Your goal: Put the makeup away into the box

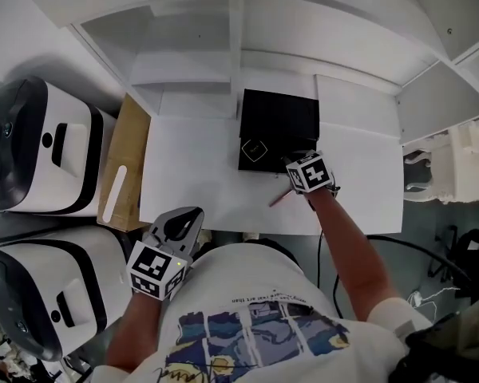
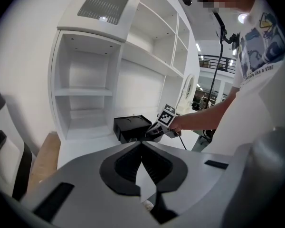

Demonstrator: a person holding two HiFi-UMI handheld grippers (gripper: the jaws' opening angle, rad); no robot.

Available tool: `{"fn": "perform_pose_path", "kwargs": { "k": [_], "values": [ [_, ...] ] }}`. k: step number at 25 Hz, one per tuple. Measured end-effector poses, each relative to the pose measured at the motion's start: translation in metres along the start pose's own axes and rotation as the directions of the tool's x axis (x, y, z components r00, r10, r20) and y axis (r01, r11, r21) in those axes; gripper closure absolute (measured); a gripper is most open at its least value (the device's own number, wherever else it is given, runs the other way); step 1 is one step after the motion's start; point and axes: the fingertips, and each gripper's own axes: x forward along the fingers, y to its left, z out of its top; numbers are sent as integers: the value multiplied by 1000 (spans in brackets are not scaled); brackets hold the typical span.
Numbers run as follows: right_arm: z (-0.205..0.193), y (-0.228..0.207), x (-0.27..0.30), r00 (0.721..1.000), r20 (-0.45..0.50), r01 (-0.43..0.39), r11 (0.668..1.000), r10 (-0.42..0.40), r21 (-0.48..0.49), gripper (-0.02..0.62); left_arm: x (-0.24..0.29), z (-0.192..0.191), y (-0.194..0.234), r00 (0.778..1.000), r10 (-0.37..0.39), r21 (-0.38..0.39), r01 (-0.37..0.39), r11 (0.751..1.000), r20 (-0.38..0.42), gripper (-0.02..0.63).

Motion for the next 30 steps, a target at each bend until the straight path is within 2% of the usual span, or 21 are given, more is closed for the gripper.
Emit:
{"fn": "perform_pose_path", "kwargs": {
  "k": [11,24,26,28,30],
  "values": [
    [1,-12,21,998,-63,24,999,-22,34,566,7,5,5,999,39,-17,-39,999,-14,592],
    [-1,-10,26,997,-74,10,999,-7,44,561,3,9,16,1000,10,14,-10,1000,-22,592],
    [0,-11,23,998,-64,14,999,-11,52,546,1,10,18,1000,2,21,-2,1000,-20,592],
    [1,-11,18,998,-52,24,998,-21,66,484,-1,10,20,1000,-9,27,9,1000,-17,592],
    [2,-9,11,999,-41,37,996,-34,81,480,-4,10,22,1000,-24,32,24,999,-16,592]
  ]
}}
